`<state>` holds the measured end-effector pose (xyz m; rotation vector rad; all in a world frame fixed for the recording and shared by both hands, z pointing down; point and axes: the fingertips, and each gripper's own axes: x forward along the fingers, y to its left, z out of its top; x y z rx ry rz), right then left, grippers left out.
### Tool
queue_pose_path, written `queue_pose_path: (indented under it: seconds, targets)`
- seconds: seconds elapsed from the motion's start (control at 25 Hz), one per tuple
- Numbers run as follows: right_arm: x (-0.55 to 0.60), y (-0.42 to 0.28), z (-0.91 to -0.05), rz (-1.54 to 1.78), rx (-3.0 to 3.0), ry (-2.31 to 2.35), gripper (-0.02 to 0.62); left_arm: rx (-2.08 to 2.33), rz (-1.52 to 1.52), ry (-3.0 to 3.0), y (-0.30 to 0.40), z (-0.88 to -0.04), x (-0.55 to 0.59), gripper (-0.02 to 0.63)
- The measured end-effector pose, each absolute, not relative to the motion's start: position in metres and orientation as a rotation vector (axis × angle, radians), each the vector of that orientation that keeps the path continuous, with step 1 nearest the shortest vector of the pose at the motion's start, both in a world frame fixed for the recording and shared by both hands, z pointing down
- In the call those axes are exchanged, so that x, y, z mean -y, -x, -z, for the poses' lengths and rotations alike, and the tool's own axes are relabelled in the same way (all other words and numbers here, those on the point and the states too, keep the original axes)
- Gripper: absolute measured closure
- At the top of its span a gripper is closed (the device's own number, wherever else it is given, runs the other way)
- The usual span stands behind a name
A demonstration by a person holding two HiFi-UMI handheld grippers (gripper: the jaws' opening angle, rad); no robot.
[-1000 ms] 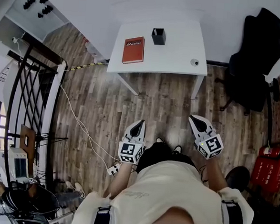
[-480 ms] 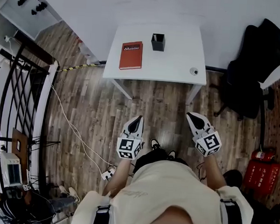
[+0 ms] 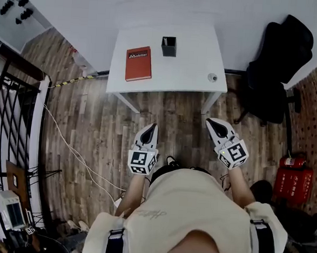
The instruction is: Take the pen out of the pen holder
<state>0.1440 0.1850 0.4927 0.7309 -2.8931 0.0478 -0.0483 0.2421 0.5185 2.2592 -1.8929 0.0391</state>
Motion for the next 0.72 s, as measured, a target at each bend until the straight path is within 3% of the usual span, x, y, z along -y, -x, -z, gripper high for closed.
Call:
queue_pose_path:
  seconds: [0.28,0.72]
  targets:
    - [-0.178,-0.125,-0.501,-0.084,2.869,-0.78,0.588,1.894,-0.254,-2.304,0.07,-0.545,-0.24,0.588]
    - [-0.133,-0.082,-0.511,-0.091,2.884,-0.665,0.588,1.855,-0.202,-2.224,0.085,-0.563,-0.212,0.588]
